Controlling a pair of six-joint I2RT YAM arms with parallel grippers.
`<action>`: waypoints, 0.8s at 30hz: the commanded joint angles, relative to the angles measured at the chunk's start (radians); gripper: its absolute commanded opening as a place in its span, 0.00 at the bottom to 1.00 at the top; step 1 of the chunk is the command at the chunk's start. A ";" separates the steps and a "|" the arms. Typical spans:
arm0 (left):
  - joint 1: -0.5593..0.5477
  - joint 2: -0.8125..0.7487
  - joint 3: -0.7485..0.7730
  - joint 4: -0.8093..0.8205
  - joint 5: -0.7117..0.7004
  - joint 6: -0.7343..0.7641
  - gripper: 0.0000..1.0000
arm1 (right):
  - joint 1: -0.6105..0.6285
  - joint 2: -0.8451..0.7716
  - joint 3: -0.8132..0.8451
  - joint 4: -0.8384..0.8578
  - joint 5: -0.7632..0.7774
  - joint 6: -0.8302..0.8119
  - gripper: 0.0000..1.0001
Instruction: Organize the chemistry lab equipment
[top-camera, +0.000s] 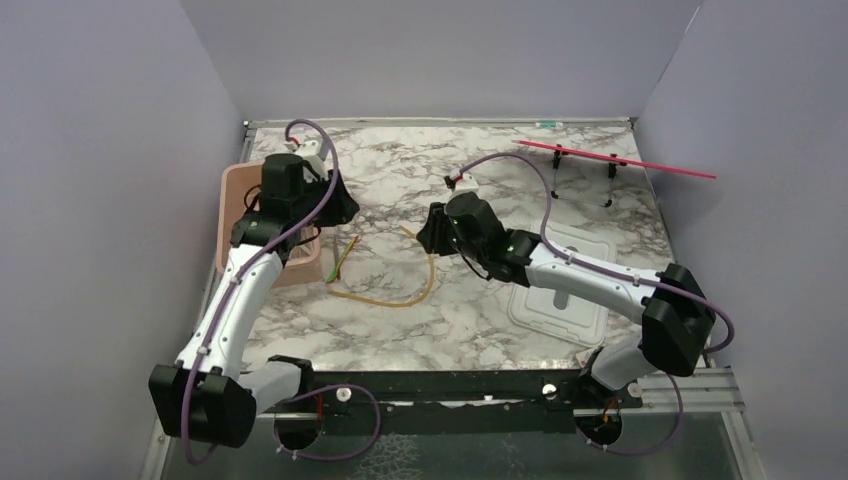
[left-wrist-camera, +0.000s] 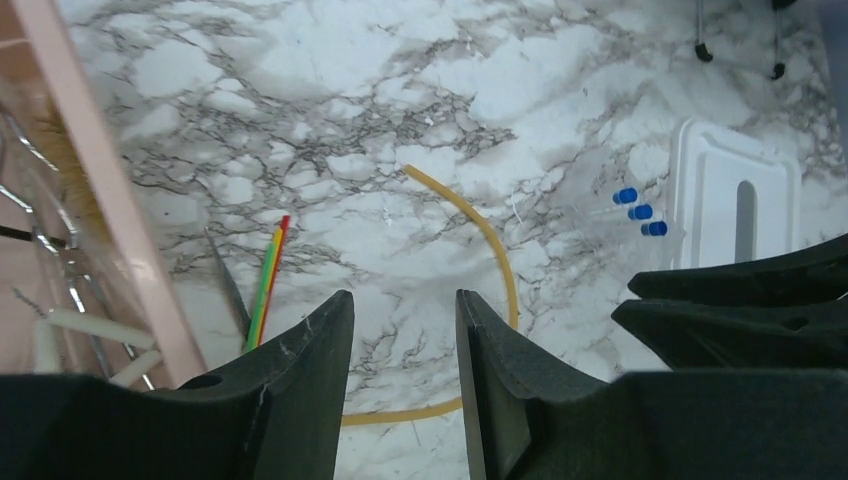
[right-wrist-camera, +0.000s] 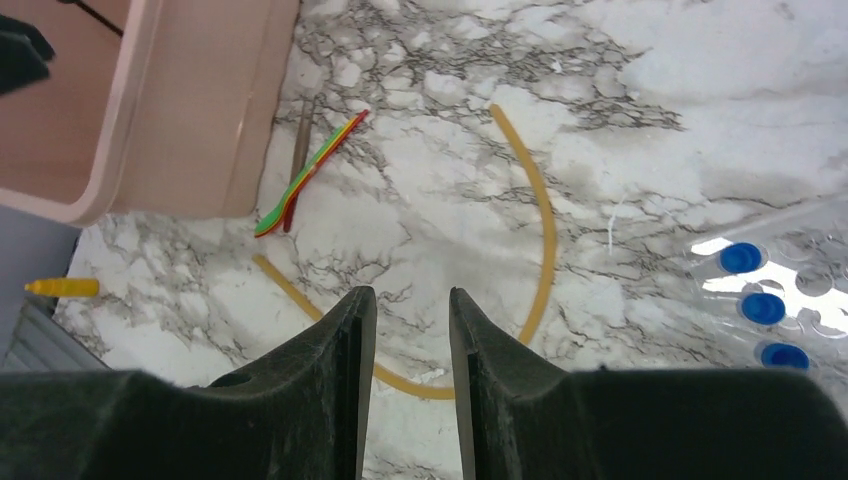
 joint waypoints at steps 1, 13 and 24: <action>-0.113 0.088 0.020 -0.014 -0.111 0.016 0.44 | -0.013 -0.043 -0.046 -0.039 0.061 0.098 0.37; -0.261 0.418 0.083 -0.156 -0.470 0.063 0.55 | -0.015 -0.088 -0.156 0.037 -0.021 0.104 0.37; -0.256 0.636 0.127 -0.172 -0.539 0.170 0.40 | -0.014 -0.111 -0.165 0.022 0.019 0.074 0.37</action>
